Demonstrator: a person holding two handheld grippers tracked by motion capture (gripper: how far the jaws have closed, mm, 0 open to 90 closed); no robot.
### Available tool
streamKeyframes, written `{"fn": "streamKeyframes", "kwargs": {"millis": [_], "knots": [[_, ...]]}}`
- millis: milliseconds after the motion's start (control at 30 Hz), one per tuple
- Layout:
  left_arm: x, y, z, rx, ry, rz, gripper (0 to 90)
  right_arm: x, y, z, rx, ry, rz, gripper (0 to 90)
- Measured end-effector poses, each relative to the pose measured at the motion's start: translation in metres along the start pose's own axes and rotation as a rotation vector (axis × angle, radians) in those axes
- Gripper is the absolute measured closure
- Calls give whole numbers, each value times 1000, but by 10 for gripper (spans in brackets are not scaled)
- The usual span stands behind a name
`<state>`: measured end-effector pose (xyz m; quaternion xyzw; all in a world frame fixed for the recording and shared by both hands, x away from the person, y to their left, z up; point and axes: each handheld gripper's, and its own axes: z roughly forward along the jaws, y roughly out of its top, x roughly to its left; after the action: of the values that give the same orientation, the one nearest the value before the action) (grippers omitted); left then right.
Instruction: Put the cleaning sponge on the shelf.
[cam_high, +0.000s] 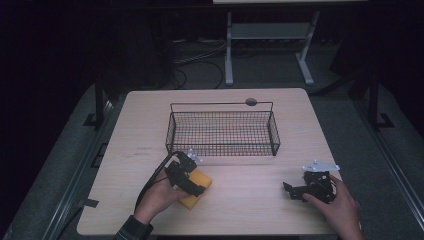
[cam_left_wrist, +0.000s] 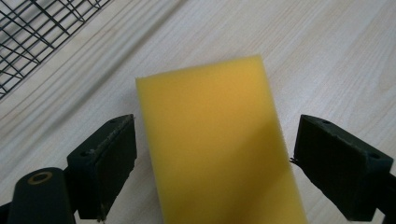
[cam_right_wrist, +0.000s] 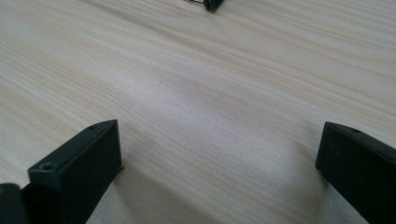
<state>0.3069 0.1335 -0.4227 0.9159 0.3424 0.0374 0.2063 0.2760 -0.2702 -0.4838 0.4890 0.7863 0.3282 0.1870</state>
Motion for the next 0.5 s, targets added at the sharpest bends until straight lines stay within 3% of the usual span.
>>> {"fn": "streamKeyframes", "kwargs": {"millis": [500], "knots": [[-1,-1,16,38,3,4,125,0,0,0,0,0,0,0]]}}
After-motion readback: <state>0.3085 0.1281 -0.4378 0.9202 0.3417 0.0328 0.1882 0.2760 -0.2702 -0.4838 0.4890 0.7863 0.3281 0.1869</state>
